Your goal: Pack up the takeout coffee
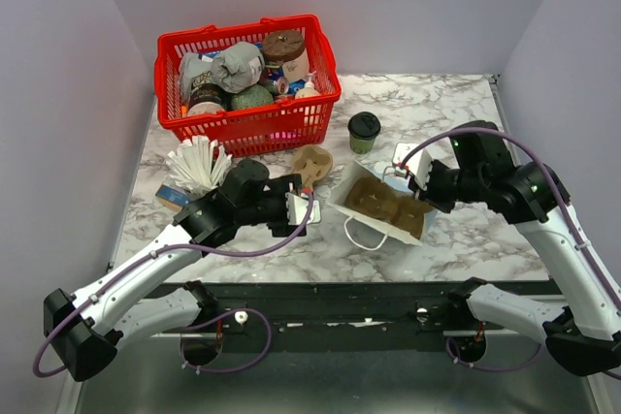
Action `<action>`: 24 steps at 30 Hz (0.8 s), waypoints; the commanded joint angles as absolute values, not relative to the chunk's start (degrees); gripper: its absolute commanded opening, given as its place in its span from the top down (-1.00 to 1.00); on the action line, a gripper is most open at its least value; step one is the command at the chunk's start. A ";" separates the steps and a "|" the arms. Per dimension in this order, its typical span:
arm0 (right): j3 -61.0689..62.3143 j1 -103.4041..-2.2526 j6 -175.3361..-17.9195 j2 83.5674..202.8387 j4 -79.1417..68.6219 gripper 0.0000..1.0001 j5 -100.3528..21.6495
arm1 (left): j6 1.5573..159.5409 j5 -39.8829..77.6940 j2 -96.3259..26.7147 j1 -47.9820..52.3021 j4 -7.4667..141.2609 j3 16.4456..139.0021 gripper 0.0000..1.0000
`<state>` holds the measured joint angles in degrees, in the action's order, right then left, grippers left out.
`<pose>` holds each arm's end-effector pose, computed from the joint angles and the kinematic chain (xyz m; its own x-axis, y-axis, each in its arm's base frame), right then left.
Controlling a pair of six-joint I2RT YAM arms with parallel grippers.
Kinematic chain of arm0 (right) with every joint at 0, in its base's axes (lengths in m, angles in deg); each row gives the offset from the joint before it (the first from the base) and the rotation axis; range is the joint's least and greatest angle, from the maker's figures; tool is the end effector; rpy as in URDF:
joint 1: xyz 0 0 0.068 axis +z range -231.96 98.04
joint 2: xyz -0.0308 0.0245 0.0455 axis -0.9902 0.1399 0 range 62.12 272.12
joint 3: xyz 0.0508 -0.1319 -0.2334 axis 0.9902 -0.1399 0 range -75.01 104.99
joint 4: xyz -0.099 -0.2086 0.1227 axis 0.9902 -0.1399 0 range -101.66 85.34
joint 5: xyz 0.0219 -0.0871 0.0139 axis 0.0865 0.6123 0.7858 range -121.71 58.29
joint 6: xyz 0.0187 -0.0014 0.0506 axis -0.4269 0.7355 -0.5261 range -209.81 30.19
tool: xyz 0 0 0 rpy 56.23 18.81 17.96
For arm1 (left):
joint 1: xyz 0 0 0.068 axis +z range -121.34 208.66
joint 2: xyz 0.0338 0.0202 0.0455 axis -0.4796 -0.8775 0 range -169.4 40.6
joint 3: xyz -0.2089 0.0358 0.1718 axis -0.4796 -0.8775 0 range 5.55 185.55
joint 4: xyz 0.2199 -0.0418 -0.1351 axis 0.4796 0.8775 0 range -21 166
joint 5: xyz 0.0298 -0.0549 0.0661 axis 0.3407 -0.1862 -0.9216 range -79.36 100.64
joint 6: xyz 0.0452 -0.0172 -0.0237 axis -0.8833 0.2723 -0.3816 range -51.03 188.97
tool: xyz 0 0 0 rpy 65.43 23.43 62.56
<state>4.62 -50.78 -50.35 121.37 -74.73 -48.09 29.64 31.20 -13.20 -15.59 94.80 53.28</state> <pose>0.1348 0.0935 0.3996 -0.0887 -0.7663 -0.6363 -0.9186 0.3099 -0.2452 0.1383 -0.1521 0.3037 0.2569 0.5782 -0.7744 0.9104 0.1243 0.3947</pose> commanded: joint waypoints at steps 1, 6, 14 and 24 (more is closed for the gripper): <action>4.71 -50.49 -48.51 122.06 -71.21 0.99 -40.87 | 30.91 30.07 -15.03 -15.64 91.15 56.26 -0.62; 4.70 -55.39 -46.13 124.43 -68.56 0.99 -42.34 | 29.95 33.13 -19.34 -15.55 88.78 61.53 -0.62; 9.89 -61.39 -44.02 131.11 -69.09 0.99 -48.58 | 31.88 40.43 -29.24 -15.55 78.40 69.96 -0.83; 10.59 -63.49 -47.36 133.31 -68.47 0.99 -51.92 | 35.40 47.64 -40.96 -20.11 79.46 87.90 -0.74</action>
